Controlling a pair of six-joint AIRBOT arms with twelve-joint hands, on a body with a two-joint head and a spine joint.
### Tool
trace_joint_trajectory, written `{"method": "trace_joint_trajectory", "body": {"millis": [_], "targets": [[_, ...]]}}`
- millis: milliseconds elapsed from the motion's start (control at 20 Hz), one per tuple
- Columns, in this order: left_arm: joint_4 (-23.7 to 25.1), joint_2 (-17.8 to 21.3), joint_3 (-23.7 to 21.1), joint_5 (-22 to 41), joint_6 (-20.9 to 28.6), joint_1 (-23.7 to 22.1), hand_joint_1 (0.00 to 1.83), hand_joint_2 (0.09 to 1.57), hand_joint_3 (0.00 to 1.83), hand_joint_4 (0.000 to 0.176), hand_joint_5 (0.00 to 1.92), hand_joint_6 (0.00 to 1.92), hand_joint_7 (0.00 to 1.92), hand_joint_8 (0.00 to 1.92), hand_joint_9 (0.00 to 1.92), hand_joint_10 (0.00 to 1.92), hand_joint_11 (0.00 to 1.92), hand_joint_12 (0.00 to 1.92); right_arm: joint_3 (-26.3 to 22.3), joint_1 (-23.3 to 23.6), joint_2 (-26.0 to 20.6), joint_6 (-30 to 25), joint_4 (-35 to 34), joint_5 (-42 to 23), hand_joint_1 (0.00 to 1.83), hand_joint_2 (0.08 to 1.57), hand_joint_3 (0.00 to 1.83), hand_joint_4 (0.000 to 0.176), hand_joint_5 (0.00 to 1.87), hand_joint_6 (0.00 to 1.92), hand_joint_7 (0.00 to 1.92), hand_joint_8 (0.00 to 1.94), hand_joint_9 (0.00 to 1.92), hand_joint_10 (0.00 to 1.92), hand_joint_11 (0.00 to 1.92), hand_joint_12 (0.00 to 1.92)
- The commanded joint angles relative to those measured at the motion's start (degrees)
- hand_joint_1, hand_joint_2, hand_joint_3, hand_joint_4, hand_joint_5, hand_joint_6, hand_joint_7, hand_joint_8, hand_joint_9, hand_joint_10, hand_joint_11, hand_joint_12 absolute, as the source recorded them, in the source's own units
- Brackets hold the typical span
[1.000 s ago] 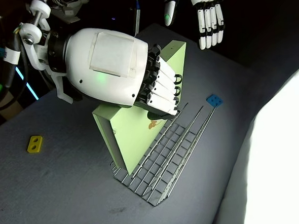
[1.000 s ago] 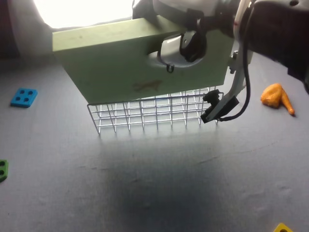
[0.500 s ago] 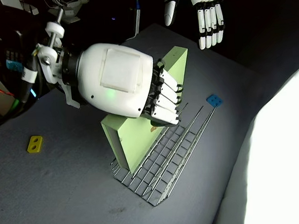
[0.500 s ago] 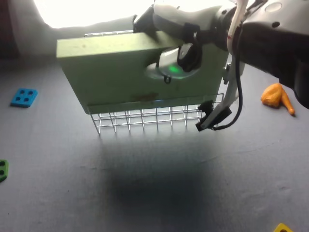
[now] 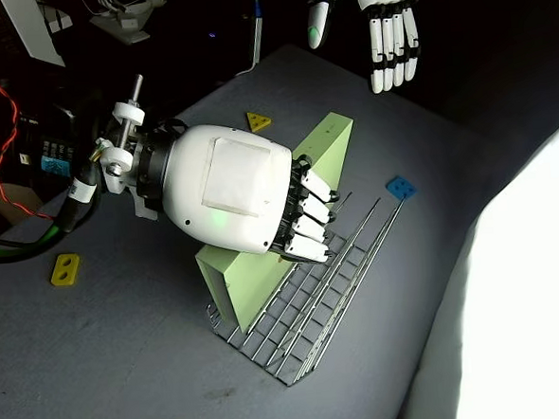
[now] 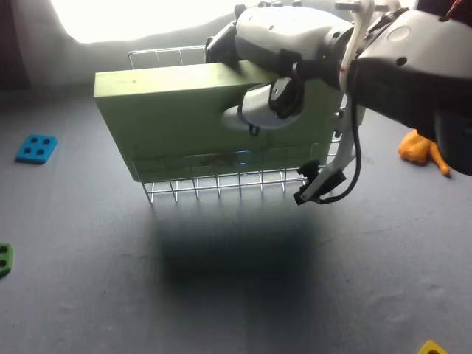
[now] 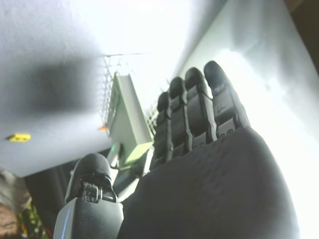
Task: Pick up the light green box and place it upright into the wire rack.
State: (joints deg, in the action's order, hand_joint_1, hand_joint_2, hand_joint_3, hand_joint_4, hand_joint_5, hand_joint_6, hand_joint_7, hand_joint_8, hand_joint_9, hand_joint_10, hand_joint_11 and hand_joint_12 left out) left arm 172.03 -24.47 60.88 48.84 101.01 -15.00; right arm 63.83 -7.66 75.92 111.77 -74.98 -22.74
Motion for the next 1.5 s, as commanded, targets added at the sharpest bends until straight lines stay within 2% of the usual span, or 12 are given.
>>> {"method": "trace_joint_trajectory", "body": {"millis": [0, 350, 500, 800, 900, 1000, 1100, 1250, 1300, 1350, 1400, 1450], "targets": [[0.5, 0.0, 0.1, -4.8, 0.1, -0.7, 0.0, 1.24, 0.01, 0.0, 0.21, 0.01, 0.26, 0.01, 0.2, 0.01, 0.0, 0.37, 0.4, 0.1, 0.0, -0.7, 2.3, -1.9, 1.22, 1.19, 0.0, 0.0, 0.9, 0.97, 0.81, 1.48, 0.63, 1.54, 0.43, 1.79], [0.5, 0.0, 0.1, -4.8, 0.1, -0.7, 0.0, 1.24, 0.01, 0.0, 0.21, 0.01, 0.26, 0.01, 0.21, 0.01, 0.0, 0.37, 2.6, -2.2, 1.6, -2.1, 2.7, -1.8, 1.22, 1.19, 0.0, 0.0, 0.9, 0.97, 0.81, 1.48, 0.63, 1.54, 0.43, 1.79], [0.5, 0.0, 0.1, -4.8, 0.1, -0.7, 0.0, 1.24, 0.0, 0.0, 0.22, 0.01, 0.26, 0.01, 0.21, 0.01, 0.0, 0.37, 3.4, -3.1, 1.8, -5.8, 6.3, -1.8, 1.21, 1.19, 0.0, 0.0, 0.9, 0.98, 0.81, 1.47, 0.63, 1.54, 0.45, 1.81], [0.5, 0.0, 0.1, -4.8, 0.1, -0.7, 0.0, 1.25, 0.01, 0.0, 0.2, 0.0, 0.26, 0.0, 0.2, 0.0, 0.0, 0.32, 4.3, -3.9, 2.1, -5.8, 6.4, -1.8, 1.21, 1.19, 0.0, 0.0, 0.9, 0.98, 0.81, 1.47, 0.63, 1.54, 0.45, 1.81], [0.5, 0.0, 0.1, -4.8, 0.1, -0.7, 0.0, 1.24, 0.0, 0.0, 0.22, 0.01, 0.27, 0.0, 0.21, 0.01, 0.0, 0.39, 4.3, -3.8, 2.1, -5.7, 6.4, -1.6, 1.21, 1.2, 0.0, 0.0, 0.91, 0.99, 0.73, 1.55, 0.56, 1.61, 0.44, 1.86], [0.5, 0.0, 0.0, -4.8, 0.1, -0.7, 0.0, 1.24, 0.0, 0.0, 0.22, 0.0, 0.26, 0.0, 0.21, 0.01, 0.0, 0.46, 4.3, -3.7, 2.1, -5.7, 6.4, -1.5, 1.2, 1.2, 0.0, 0.0, 0.91, 1.02, 0.73, 1.52, 0.56, 1.58, 0.44, 1.85], [0.5, 0.0, 0.0, -4.8, 0.1, -0.7, 0.0, 1.28, 0.01, 0.0, 0.24, 0.01, 0.29, 0.01, 0.26, 0.02, 0.0, 0.51, 4.2, -3.6, 2.1, -5.7, 6.3, -1.1, 1.21, 1.19, 0.0, 0.0, 0.95, 0.97, 0.77, 1.45, 0.63, 1.57, 0.46, 1.86], [0.5, 0.0, 0.0, -4.8, 0.1, -0.7, 0.0, 1.27, 0.01, 0.0, 0.23, 0.0, 0.28, 0.0, 0.25, 0.01, 0.0, 0.49, 4.2, -3.4, 2.0, -5.7, 6.3, -1.1, 1.23, 1.18, 0.0, 0.0, 0.97, 0.88, 0.77, 1.5, 0.61, 1.63, 0.46, 1.92], [0.5, 0.0, 0.0, -4.8, 0.1, -0.7, 0.06, 1.27, 0.0, 0.0, 0.22, 0.0, 0.26, 0.0, 0.19, 0.0, 0.0, 0.49, 4.2, -3.3, 1.9, -5.7, 6.3, -1.1, 1.23, 1.2, 0.0, 0.0, 0.86, 1.0, 0.81, 1.5, 0.62, 1.65, 0.48, 1.92], [0.5, 0.0, 0.0, -4.8, 0.1, -0.7, 0.06, 1.27, 0.0, 0.0, 0.17, 0.01, 0.23, 0.01, 0.17, 0.0, 0.0, 0.29, 4.2, -3.2, 1.9, -5.7, 6.3, -1.0, 1.1, 1.09, 0.0, 0.0, 0.59, 0.73, 0.57, 0.92, 0.42, 1.31, 0.24, 1.81], [0.5, 0.0, 0.0, -4.8, 0.1, -0.7, 0.06, 1.27, 0.0, 0.0, 0.16, 0.01, 0.23, 0.01, 0.16, 0.0, 0.0, 0.21, 4.2, -3.1, 1.8, -5.7, 6.3, -1.0, 1.08, 1.06, 0.0, 0.0, 0.57, 0.58, 0.58, 0.65, 0.4, 1.18, 0.18, 1.78], [0.5, 0.0, 0.0, -4.8, 0.1, -0.7, 0.09, 1.27, 0.0, 0.0, 0.16, 0.01, 0.23, 0.0, 0.17, 0.01, 0.0, 0.24, 4.0, -2.7, 1.7, -5.7, 6.3, -1.0, 1.04, 1.08, 0.0, 0.0, 0.55, 0.49, 0.58, 0.49, 0.38, 1.12, 0.14, 1.8]]}}
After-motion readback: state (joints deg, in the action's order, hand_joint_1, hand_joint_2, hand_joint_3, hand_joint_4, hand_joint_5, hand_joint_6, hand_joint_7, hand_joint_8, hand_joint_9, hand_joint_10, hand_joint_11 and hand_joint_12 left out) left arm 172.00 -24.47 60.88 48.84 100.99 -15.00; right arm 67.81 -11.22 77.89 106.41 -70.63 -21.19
